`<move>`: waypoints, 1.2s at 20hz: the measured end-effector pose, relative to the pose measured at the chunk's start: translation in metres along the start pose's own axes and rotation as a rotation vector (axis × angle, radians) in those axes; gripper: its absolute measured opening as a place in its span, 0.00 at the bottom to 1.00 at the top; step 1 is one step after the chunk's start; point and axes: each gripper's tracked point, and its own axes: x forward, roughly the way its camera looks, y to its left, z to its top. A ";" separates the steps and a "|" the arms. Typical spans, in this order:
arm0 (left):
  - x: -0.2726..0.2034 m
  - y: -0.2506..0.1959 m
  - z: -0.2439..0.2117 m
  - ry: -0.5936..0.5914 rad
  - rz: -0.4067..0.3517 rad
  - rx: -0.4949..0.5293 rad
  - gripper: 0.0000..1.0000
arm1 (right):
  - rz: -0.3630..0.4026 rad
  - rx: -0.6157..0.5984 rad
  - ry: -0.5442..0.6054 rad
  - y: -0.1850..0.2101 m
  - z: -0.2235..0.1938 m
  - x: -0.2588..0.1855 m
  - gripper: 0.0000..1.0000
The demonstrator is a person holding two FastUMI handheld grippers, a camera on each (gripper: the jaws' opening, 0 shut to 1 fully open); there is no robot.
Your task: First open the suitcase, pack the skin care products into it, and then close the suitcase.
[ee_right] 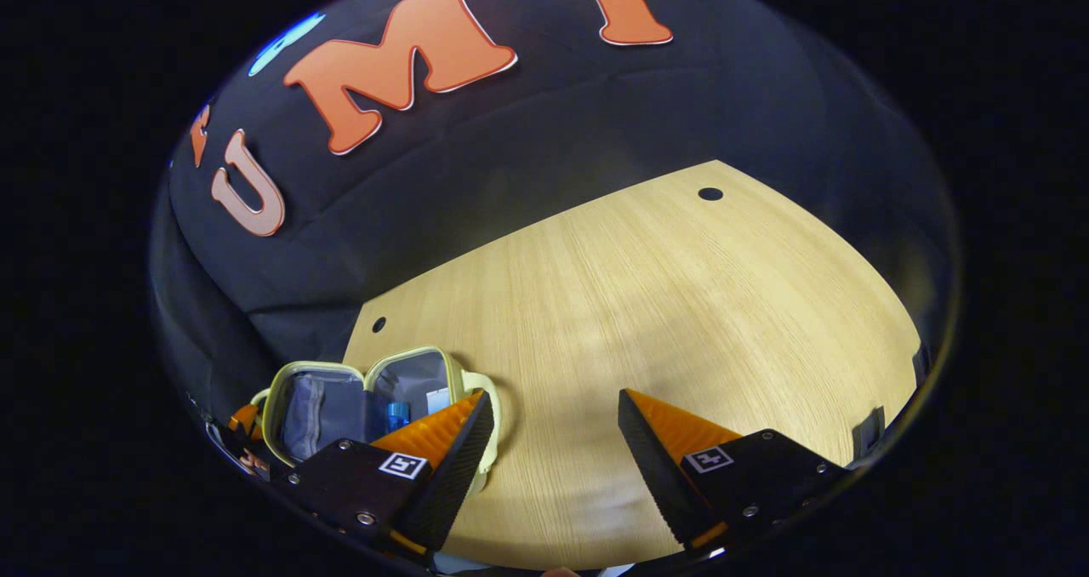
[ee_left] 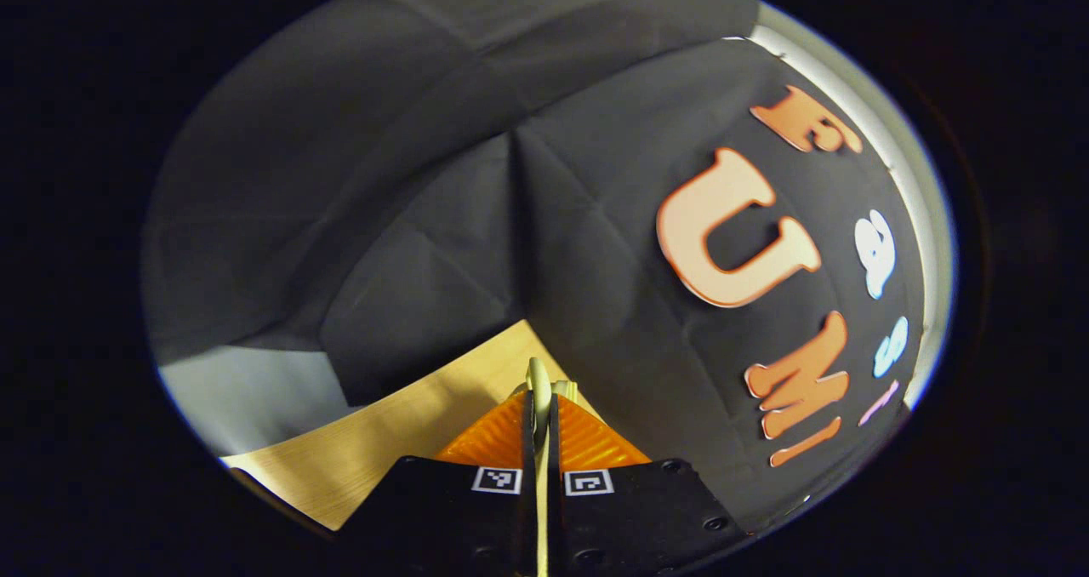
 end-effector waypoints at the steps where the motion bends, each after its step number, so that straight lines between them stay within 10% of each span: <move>1: -0.004 -0.019 0.000 -0.001 -0.032 0.028 0.04 | 0.002 0.010 0.001 0.000 -0.001 -0.001 0.94; 24: -0.012 -0.232 -0.085 0.086 -0.288 0.376 0.04 | 0.054 0.112 -0.050 -0.011 0.016 -0.015 0.94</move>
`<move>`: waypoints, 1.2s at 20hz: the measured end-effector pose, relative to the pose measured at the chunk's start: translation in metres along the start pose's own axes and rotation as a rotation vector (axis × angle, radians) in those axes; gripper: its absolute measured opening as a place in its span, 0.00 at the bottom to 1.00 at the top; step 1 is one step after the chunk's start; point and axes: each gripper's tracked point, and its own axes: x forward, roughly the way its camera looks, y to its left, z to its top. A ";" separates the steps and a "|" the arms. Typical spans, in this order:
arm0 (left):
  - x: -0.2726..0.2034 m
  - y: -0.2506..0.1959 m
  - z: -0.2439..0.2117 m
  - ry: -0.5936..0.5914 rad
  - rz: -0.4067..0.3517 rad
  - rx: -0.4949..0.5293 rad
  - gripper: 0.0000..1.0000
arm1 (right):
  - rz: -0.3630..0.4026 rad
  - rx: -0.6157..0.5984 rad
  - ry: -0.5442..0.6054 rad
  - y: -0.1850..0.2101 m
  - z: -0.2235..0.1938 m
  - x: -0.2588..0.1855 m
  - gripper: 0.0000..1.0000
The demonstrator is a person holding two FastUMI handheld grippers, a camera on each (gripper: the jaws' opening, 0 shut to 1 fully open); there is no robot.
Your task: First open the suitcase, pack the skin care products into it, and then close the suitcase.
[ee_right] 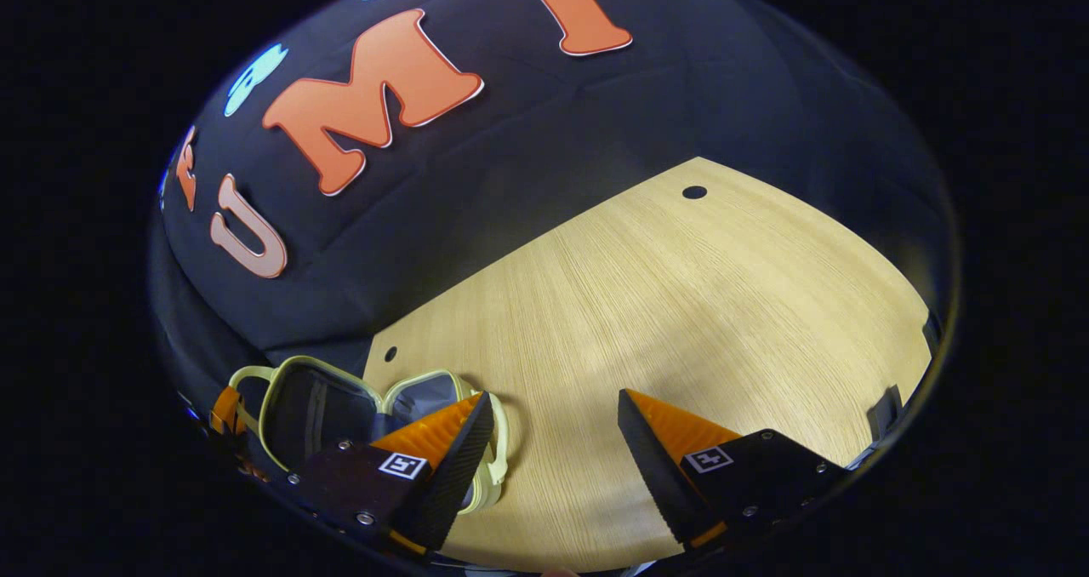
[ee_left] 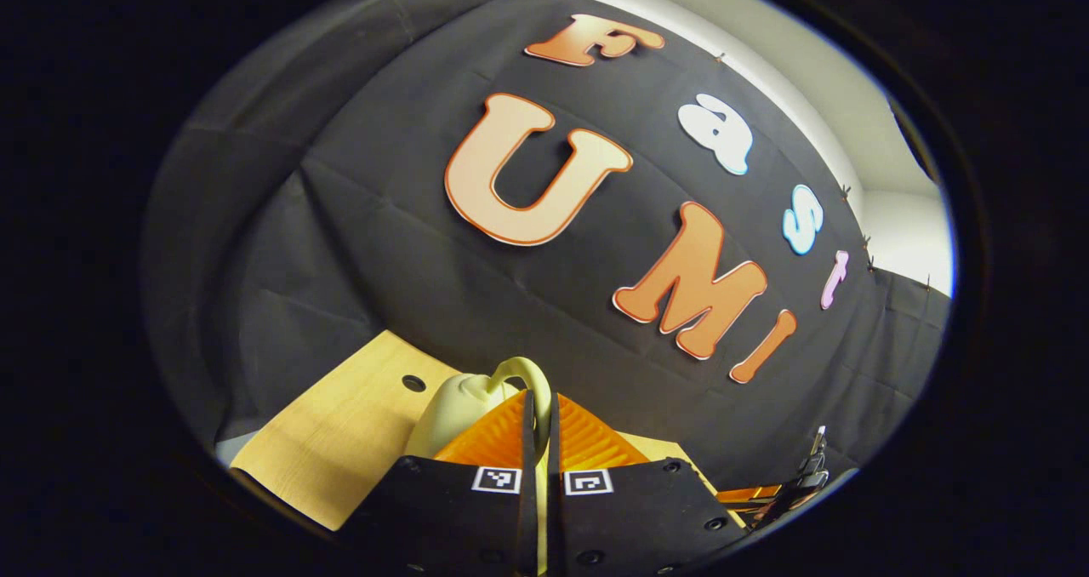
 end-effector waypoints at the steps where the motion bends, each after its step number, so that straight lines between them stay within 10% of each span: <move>1: 0.002 -0.011 -0.005 0.005 -0.002 0.019 0.05 | 0.010 0.000 0.000 -0.004 0.002 -0.003 0.94; 24: 0.083 -0.172 -0.284 0.428 -0.037 0.377 0.05 | 0.039 -0.096 -0.028 -0.110 -0.004 -0.048 0.94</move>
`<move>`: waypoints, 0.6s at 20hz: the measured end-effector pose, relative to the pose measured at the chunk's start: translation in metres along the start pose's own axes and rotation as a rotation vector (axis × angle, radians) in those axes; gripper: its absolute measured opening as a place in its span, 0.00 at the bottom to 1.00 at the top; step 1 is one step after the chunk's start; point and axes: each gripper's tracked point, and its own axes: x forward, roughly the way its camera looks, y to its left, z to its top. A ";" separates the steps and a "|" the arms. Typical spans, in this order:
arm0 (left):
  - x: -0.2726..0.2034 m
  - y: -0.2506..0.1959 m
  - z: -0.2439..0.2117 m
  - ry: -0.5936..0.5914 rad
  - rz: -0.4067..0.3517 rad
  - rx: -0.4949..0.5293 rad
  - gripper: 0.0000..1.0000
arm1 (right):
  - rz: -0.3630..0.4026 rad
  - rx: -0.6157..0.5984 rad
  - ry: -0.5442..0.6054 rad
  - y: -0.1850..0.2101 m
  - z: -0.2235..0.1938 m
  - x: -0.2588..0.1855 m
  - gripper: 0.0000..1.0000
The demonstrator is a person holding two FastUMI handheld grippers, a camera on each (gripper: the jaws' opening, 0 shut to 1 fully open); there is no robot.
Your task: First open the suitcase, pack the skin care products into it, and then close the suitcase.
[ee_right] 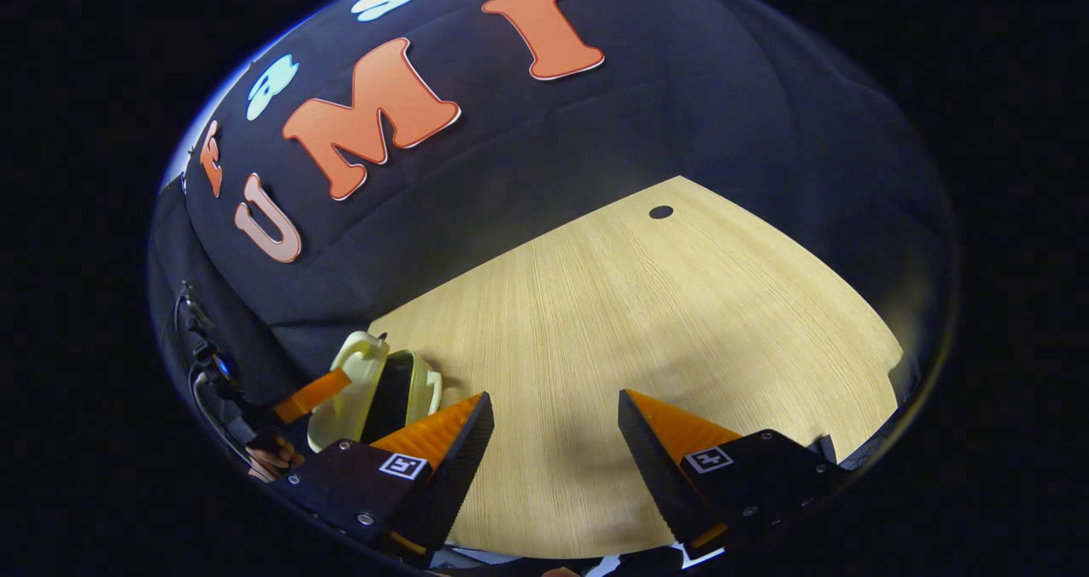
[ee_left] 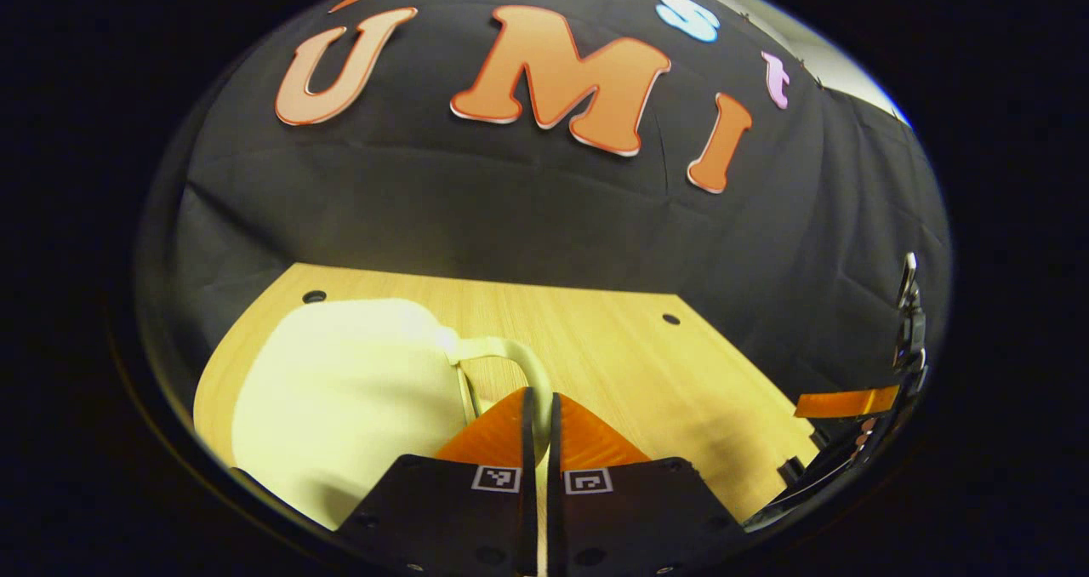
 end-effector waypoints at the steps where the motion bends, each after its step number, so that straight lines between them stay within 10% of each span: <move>1: 0.007 -0.004 -0.012 0.027 0.011 0.024 0.04 | 0.003 -0.004 0.004 -0.001 -0.003 -0.001 0.95; 9: 0.039 -0.038 -0.064 0.126 0.062 0.145 0.20 | 0.008 -0.026 0.024 -0.012 -0.013 -0.006 0.94; 12: 0.035 -0.053 -0.038 0.030 0.108 0.190 0.70 | 0.010 -0.048 0.015 -0.017 -0.010 -0.008 0.94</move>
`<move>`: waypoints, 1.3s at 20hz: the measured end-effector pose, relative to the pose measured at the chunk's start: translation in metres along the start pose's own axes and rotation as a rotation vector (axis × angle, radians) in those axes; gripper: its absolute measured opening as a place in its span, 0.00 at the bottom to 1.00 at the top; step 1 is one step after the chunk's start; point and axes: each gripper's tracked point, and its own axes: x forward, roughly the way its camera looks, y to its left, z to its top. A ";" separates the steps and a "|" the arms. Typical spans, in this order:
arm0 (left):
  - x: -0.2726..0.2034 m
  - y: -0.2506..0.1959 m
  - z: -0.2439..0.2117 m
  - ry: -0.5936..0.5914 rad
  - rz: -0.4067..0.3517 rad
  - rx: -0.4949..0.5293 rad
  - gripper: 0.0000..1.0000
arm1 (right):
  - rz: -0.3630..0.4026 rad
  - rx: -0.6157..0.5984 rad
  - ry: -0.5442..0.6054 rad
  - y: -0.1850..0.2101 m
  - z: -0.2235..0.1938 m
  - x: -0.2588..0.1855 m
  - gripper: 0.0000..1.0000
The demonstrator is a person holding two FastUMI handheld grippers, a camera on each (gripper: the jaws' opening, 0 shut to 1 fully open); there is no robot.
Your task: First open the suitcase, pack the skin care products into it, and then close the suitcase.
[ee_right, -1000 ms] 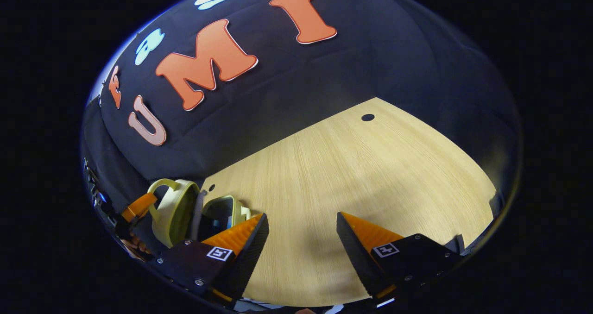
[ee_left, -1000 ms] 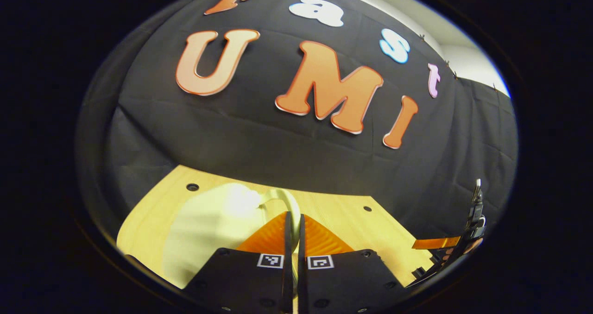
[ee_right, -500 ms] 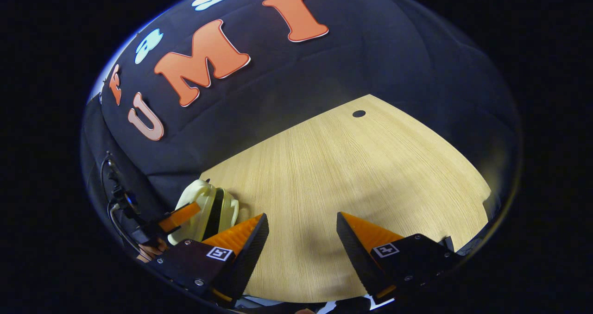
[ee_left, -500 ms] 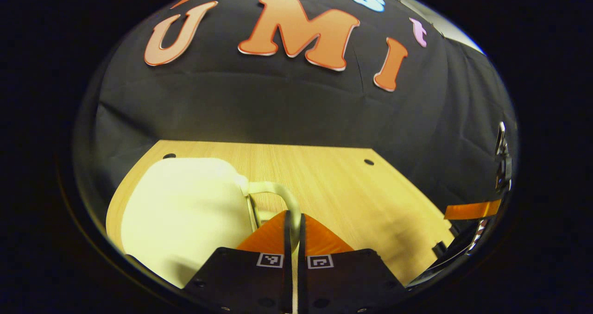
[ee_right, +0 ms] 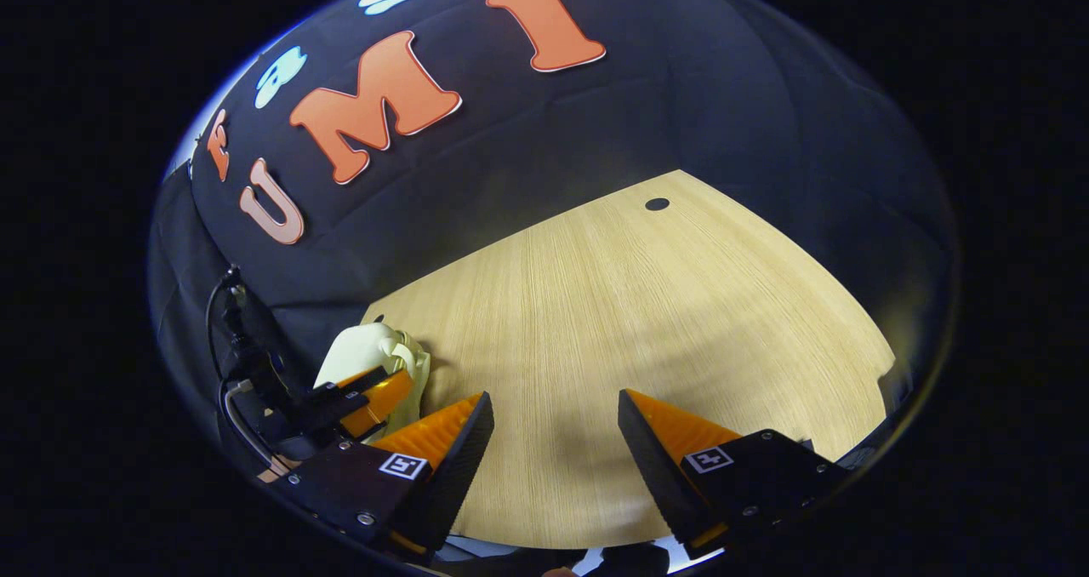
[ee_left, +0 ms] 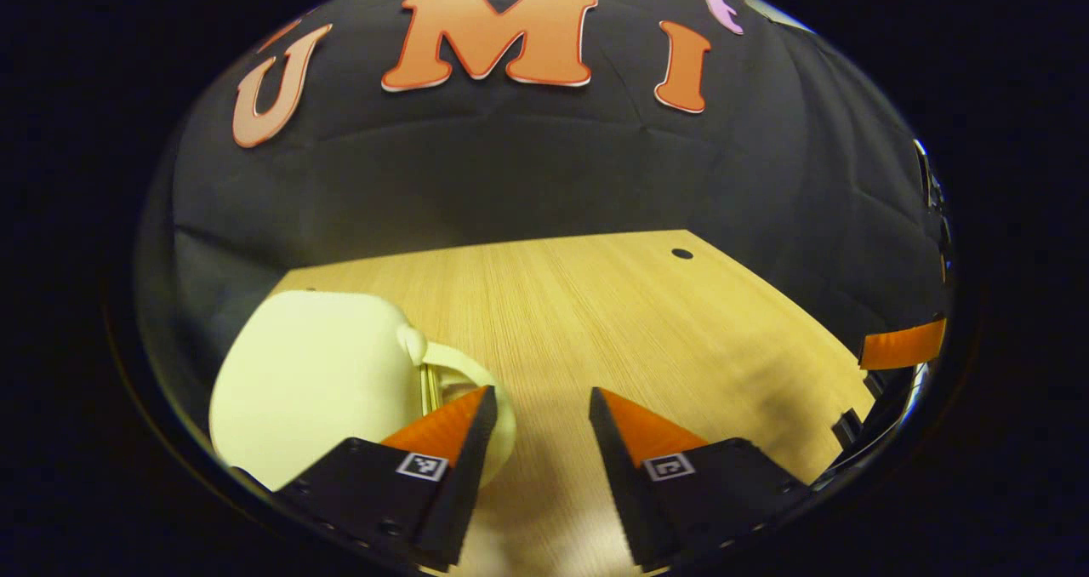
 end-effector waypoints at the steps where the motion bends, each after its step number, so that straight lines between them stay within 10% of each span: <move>1: -0.009 -0.004 0.011 -0.043 0.013 0.000 0.75 | 0.008 -0.013 -0.011 0.001 0.003 -0.001 0.94; 11: -0.093 0.009 0.066 -0.272 0.166 -0.165 0.89 | 0.160 -0.134 -0.109 0.046 0.028 0.003 0.94; 15: -0.138 0.020 0.089 -0.398 0.225 -0.157 0.95 | 0.179 -0.205 -0.325 0.063 0.069 -0.014 0.94; 26: -0.167 0.007 0.169 -0.544 0.092 -0.103 0.97 | -0.004 -0.338 -0.652 0.088 0.111 -0.057 0.94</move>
